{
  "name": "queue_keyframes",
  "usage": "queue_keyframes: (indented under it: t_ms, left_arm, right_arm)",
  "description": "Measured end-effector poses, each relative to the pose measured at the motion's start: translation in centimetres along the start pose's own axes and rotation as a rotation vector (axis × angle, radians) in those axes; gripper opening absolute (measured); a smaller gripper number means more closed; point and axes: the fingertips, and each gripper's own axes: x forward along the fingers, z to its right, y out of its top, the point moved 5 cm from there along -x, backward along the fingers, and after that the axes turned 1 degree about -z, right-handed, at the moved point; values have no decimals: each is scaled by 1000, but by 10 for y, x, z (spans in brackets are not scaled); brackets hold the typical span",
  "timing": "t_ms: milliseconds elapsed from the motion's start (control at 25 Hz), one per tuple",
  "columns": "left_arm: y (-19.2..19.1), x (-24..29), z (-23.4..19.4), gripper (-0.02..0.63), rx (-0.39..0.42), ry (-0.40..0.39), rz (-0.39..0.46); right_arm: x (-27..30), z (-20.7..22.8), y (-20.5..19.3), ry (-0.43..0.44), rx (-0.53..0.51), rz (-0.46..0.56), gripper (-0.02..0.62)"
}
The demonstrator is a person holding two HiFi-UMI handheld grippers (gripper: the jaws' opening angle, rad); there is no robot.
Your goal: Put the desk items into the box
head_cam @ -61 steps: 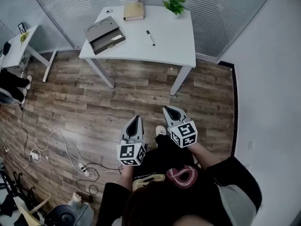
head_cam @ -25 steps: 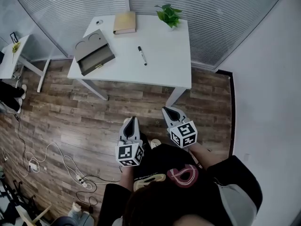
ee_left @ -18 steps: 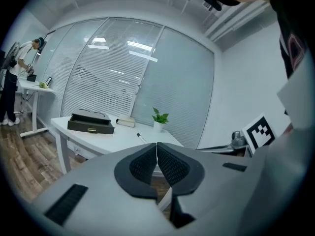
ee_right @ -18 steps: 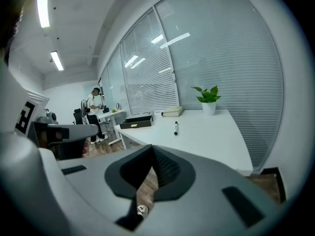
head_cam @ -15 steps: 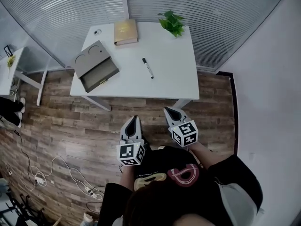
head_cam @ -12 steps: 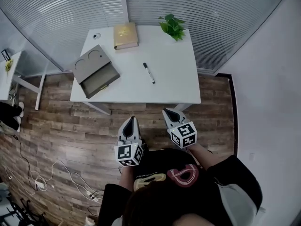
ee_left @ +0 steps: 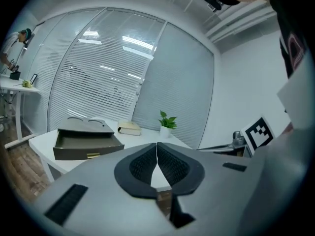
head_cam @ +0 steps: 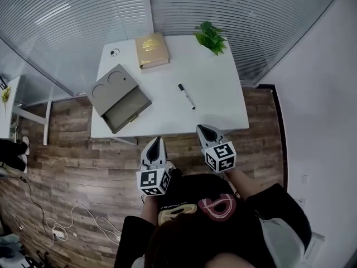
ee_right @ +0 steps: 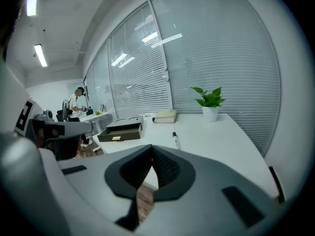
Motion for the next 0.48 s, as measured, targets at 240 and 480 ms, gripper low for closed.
queue_keyframes:
  t_ms: [240,480]
  left_arm:
    - [11,9,-33,18,18,-44,-30]
    - [16,10,-59,18,13,-41,-38]
  right_arm:
    - [28,-17,5,-35,37,-9,11]
    - [46,-26,6,-52,73,-35,11]
